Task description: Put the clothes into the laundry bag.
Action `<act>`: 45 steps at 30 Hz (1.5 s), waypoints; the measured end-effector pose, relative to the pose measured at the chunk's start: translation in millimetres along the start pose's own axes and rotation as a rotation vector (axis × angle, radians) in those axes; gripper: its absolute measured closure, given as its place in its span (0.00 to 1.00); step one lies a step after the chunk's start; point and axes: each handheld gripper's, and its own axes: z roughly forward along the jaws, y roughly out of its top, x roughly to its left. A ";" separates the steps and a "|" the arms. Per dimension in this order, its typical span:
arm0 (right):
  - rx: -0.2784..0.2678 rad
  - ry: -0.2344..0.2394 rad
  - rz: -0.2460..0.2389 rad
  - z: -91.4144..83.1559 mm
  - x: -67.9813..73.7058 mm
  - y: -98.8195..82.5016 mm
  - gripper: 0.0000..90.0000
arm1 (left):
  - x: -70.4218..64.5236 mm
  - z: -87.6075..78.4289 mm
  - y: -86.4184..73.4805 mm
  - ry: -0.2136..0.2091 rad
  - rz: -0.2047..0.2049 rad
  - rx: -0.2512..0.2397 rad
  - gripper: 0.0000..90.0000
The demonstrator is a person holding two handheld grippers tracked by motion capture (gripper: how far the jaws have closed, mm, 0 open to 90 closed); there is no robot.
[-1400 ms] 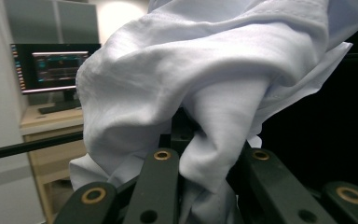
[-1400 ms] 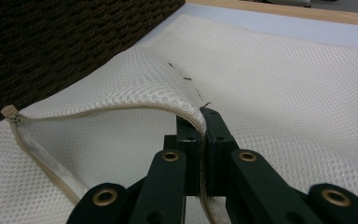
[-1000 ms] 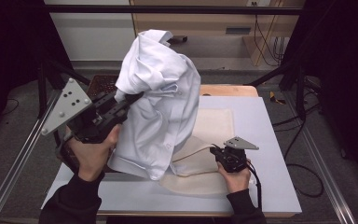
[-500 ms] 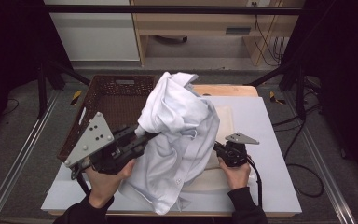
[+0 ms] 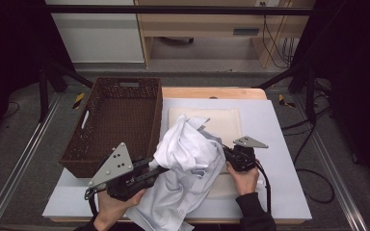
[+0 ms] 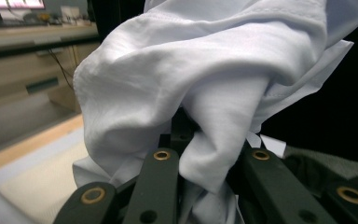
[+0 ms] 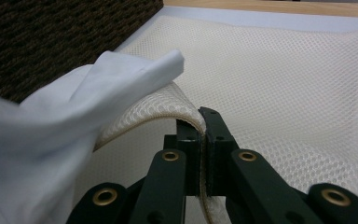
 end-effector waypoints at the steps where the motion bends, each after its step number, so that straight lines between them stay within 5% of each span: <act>1: -0.003 0.003 0.000 0.0 0.2 0.0 0.97 | 0.2 1.8 -4.0 -0.003 -0.001 0.020 0.89; 7: -0.007 0.004 -0.001 -2.1 0.7 0.8 0.97 | 5.0 14.7 -27.3 -0.023 -0.040 0.105 0.89; 26: -0.002 -0.004 -0.025 -2.4 5.9 0.0 0.97 | -1.6 94.1 -80.4 -0.023 0.008 0.369 0.88; 35: 0.003 -0.012 -0.032 -2.9 7.4 -1.1 0.97 | 1.0 129.2 -101.1 0.002 -0.022 0.437 0.85; 45: 0.001 -0.006 -0.035 -4.3 10.6 -1.9 0.97 | 9.2 140.4 -118.3 0.000 -0.065 0.476 0.79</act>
